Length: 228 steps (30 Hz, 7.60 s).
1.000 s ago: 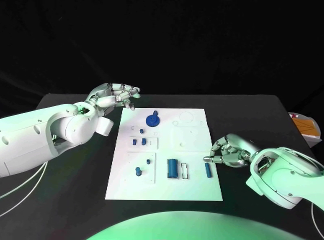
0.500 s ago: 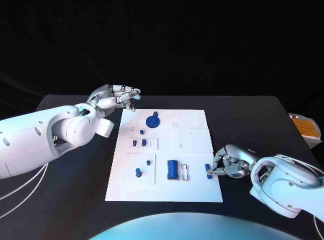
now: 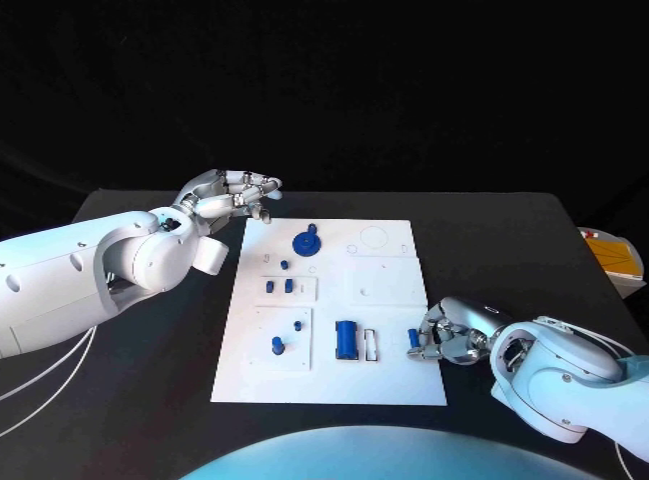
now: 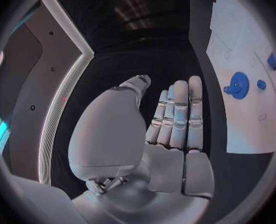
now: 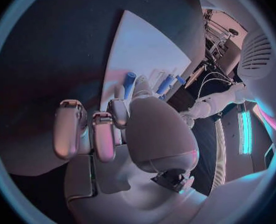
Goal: Assemble the parts on the task board
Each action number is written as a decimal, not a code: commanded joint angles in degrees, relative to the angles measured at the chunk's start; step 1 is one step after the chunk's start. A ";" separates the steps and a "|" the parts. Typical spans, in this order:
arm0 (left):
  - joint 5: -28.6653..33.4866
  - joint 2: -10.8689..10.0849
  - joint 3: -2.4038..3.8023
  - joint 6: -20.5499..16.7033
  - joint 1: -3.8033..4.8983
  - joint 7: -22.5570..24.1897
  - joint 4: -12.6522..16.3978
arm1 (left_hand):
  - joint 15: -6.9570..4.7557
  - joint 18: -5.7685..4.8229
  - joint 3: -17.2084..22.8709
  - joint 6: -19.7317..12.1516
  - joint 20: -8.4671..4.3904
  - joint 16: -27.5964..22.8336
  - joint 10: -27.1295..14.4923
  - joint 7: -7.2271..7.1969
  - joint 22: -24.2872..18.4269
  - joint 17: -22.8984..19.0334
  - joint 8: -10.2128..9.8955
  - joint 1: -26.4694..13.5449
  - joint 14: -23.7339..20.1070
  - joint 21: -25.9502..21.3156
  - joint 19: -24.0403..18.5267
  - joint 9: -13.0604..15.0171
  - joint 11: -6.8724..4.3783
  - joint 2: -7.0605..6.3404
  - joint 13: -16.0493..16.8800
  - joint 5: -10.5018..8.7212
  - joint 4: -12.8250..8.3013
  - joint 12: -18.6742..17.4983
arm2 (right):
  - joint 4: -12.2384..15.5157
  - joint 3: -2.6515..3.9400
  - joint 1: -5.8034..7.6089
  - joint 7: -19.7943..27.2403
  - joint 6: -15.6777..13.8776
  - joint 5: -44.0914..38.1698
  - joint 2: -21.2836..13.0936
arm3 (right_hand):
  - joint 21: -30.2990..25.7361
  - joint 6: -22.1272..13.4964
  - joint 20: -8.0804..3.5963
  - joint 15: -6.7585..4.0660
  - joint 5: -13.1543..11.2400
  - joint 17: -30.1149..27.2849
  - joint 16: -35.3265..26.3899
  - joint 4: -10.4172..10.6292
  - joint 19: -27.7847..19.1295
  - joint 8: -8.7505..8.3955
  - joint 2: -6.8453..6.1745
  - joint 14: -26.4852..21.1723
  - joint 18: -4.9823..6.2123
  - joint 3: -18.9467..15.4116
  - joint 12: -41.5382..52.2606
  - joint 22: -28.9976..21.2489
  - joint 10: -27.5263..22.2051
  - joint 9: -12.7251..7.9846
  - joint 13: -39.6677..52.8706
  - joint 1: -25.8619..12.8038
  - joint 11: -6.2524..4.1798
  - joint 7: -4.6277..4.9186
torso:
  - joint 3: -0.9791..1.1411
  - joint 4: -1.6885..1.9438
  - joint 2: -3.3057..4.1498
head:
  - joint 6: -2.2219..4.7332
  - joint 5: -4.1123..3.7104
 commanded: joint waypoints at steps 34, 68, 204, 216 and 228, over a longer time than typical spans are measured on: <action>0.32 -0.22 0.03 0.71 0.04 0.06 0.43 | -0.04 0.74 -0.41 -0.29 0.11 0.34 -0.30 -0.07 -0.15 -0.05 0.40 0.32 -0.52 -0.38 0.50 0.08 0.00 0.44 0.11 0.30 0.18 0.57 | -2.00 -0.23 -0.42 -1.89 1.31 -5.25 3.63 | 0.16 1.89 -0.41 -0.48 2.03 8.72 0.27 -2.60 0.36 -1.49 -10.15 4.82 -0.75 38.65 -1.16 9.73 0.60 -0.87 -6.18 6.29 -1.10 -0.73 | -0.02 0.02 -0.04 | -0.03 -0.23; 0.32 -0.34 0.03 0.85 0.05 -0.44 0.48 | 0.00 0.75 -0.45 -0.81 0.11 0.41 -0.43 0.13 -0.23 -0.07 0.24 0.83 -0.55 -0.48 0.64 -0.03 0.10 0.58 0.13 0.36 0.16 0.78 | 0.24 -0.20 0.44 -2.05 -1.61 -13.25 4.09 | 2.39 2.57 -0.38 -0.43 10.55 10.16 0.68 -14.73 1.53 0.21 -13.28 5.12 -1.24 51.39 1.09 11.15 2.23 1.07 -3.98 -7.39 -1.19 -0.60 | 0.00 -0.05 -0.05 | -0.52 0.00; 0.27 -0.12 0.02 1.02 0.03 -0.93 0.23 | 0.06 0.74 -0.65 -0.98 0.14 0.55 -0.79 0.15 -0.35 -0.12 0.44 1.45 -0.56 -0.63 0.89 -0.05 0.15 0.83 0.13 0.43 0.37 1.12 | -1.49 -0.26 1.52 2.48 -4.25 10.86 7.94 | 1.52 3.63 -0.54 -0.53 -0.60 11.16 1.01 -4.86 1.73 -1.32 -13.34 5.31 -1.20 36.03 3.44 11.41 4.27 -0.17 -0.59 -15.62 -1.31 -0.91 | -0.12 -0.06 -0.37 | -0.02 -0.26; 2.51 1.86 -0.35 -1.54 -0.28 2.17 -1.85 | -0.01 0.74 -0.75 -0.57 0.14 0.01 -0.33 -0.04 -0.62 -0.41 0.89 1.64 -1.26 -1.12 0.60 0.05 0.00 1.12 0.21 0.45 0.78 1.67 | -7.20 -0.09 6.35 31.16 -11.23 40.00 6.77 | -15.36 -1.35 0.57 0.81 1.62 2.59 -2.79 -7.37 -3.91 -4.10 -11.12 3.24 1.62 38.29 -5.86 6.95 -1.81 -1.10 -7.22 -9.29 0.35 1.14 | -0.65 0.05 -1.93 | 3.10 -0.88; 9.02 6.83 -0.53 -7.29 -0.90 8.42 -9.84 | 1.94 0.48 1.25 0.74 2.92 -24.81 3.44 -0.35 -11.32 -10.54 2.62 1.95 -9.65 -18.06 -5.04 0.05 0.31 1.55 -3.78 0.54 1.80 -2.56 | -28.98 1.16 10.06 51.42 -2.08 71.93 13.79 | -64.09 -3.87 5.86 6.07 -3.96 -45.34 -48.78 -13.05 -24.90 -10.08 -9.37 -20.79 6.30 49.19 -50.84 -17.53 -16.77 -7.55 -51.49 -8.13 5.14 5.30 | -0.62 0.15 -3.51 | 8.94 -1.56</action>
